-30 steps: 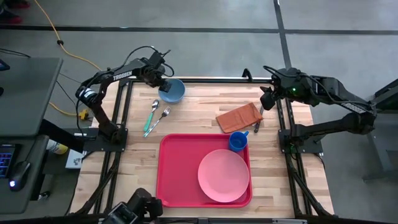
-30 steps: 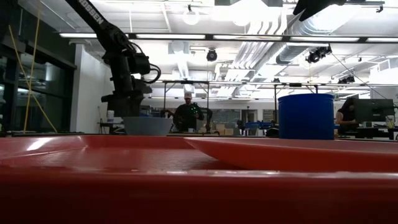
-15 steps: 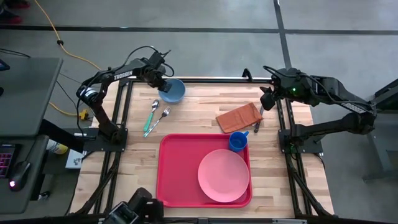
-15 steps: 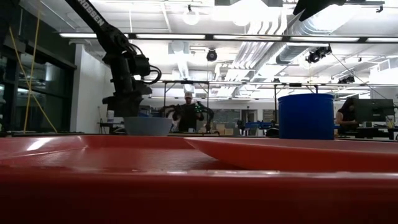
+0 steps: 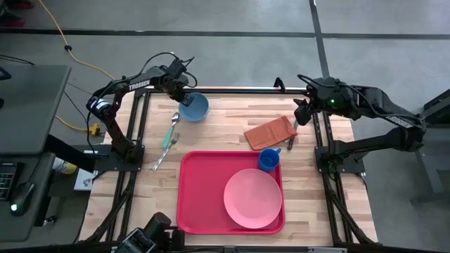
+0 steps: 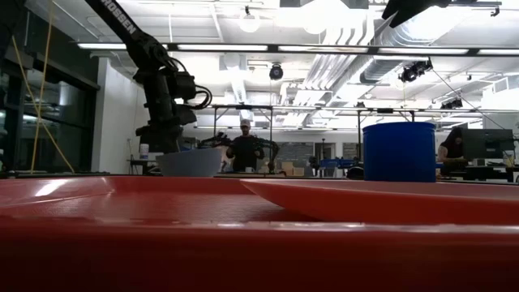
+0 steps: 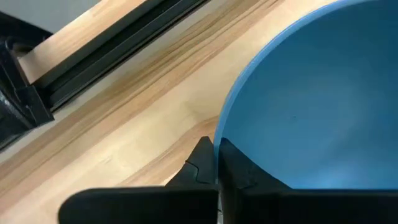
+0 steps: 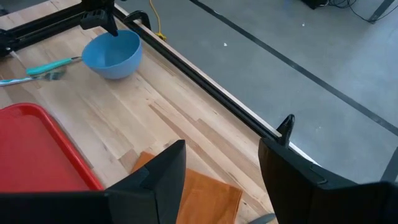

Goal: Set up tray
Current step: Put the light blue bowl on the pink plate

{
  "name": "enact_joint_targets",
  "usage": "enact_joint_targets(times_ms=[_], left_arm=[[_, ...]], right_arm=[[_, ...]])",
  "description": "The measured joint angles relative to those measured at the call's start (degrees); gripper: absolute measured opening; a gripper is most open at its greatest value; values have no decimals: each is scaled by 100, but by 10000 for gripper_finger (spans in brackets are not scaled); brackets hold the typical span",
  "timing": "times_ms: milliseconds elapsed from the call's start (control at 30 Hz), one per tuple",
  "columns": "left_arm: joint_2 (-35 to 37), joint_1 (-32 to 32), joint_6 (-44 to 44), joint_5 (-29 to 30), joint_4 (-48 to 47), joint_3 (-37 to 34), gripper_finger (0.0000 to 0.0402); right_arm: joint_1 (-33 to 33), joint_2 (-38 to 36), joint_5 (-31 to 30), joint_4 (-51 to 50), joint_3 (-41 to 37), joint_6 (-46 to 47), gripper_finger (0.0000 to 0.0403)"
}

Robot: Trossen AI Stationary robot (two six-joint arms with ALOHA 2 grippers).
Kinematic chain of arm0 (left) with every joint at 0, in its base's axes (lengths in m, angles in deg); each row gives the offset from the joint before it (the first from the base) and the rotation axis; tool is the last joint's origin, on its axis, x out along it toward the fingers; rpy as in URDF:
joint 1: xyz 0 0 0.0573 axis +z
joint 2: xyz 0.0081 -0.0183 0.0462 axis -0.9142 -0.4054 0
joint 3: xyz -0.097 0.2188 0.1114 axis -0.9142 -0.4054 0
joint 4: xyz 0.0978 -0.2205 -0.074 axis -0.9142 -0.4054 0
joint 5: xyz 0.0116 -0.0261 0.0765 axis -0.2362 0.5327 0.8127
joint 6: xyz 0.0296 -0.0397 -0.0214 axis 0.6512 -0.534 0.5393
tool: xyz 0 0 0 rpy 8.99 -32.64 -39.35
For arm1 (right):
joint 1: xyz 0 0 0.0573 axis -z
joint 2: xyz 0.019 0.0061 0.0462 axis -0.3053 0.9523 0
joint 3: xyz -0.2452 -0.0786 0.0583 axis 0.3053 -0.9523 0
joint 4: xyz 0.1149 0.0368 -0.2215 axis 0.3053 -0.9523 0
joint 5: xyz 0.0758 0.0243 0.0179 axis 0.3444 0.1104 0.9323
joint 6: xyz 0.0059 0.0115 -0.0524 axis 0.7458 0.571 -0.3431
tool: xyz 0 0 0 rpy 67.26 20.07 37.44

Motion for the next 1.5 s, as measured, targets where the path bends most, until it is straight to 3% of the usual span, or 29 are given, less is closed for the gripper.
enact_joint_targets(times_ms=[167, 467, 633, 833, 1000, 1200, 1500], left_arm=[[37, 0, 148, -80, 59, 0, 13], [247, -9, 473, -999, 417, 183, 13], [519, 0, 820, -1634, 237, 773, 13], [774, -112, 1400, -2152, -1034, 2009, 13], [803, -580, 1787, -2115, -2332, 3406, 13], [809, -1445, 1720, -1533, -3230, 4828, 13], [801, -3058, 1006, -832, -3536, 5479, 13]], right_arm=[[0, 0, -2, 0, 0, -16, 181], [0, 0, -2, 0, 0, -16, 181], [0, 2, -2, 0, 0, 8, 181], [0, 2, -2, -2, 0, 18, 181], [0, 2, 0, -7, 0, -20, 181], [0, 2, 0, -51, 0, -62, 181], [0, 2, 39, -167, 0, -159, 181]])
